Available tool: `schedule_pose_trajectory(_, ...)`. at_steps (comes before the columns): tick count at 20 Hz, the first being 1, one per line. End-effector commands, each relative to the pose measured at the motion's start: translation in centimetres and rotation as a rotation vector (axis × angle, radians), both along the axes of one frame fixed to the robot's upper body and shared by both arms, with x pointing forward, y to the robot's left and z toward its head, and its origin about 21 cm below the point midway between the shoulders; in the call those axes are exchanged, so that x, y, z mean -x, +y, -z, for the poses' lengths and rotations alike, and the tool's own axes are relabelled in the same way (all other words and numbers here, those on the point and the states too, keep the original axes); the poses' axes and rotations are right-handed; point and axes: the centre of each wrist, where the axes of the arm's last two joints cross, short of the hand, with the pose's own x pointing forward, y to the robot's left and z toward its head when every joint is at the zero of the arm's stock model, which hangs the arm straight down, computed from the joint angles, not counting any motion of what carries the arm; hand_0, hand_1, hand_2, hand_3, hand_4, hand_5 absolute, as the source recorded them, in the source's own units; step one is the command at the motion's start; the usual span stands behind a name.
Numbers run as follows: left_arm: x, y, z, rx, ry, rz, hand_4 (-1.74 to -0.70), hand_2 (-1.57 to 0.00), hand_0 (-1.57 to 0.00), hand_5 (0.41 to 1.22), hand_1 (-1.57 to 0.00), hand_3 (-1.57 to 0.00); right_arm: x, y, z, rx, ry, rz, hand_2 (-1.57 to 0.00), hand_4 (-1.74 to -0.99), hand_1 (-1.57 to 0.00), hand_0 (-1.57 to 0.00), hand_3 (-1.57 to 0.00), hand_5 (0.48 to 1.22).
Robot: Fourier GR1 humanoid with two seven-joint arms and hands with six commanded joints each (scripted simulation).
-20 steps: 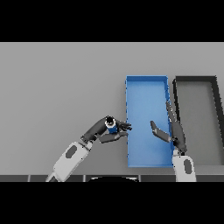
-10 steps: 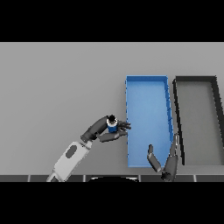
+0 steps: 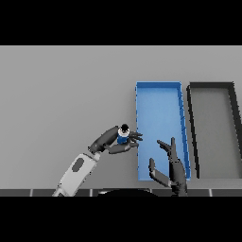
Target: Pick up the blue pipe and place it into the blue bin.
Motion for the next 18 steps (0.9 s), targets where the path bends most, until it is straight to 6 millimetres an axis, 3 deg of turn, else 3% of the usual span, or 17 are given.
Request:
schedule_pose_trajectory(1, 0.2, -0.1, 0.0, 0.006, -0.011, 0.005, -1.47, -1.57, -1.57, 1.221, -1.57, -1.57, -0.5, 0.3, -1.3, 0.001, -0.015, -0.047, -0.11, -1.247, -0.01, 0.0, 0.0, 0.568)
schedule_pose_trajectory(9, 0.0, -0.2, -0.5, -0.004, -0.025, 0.008, -1.47, -1.57, -1.57, 1.221, -1.57, -1.57, -5.5, 3.6, -6.6, 0.165, -0.059, -0.327, -0.04, -1.302, 0.0, 0.0, 0.0, 0.559)
schedule_pose_trajectory(18, -0.7, 0.2, 0.5, 0.005, 0.013, 0.033, -1.47, -1.57, -1.57, 1.221, -1.57, -1.57, -10.1, 6.6, -9.8, 0.248, -0.052, -0.486, -0.07, -1.209, -0.02, -0.01, 0.0, 0.534)
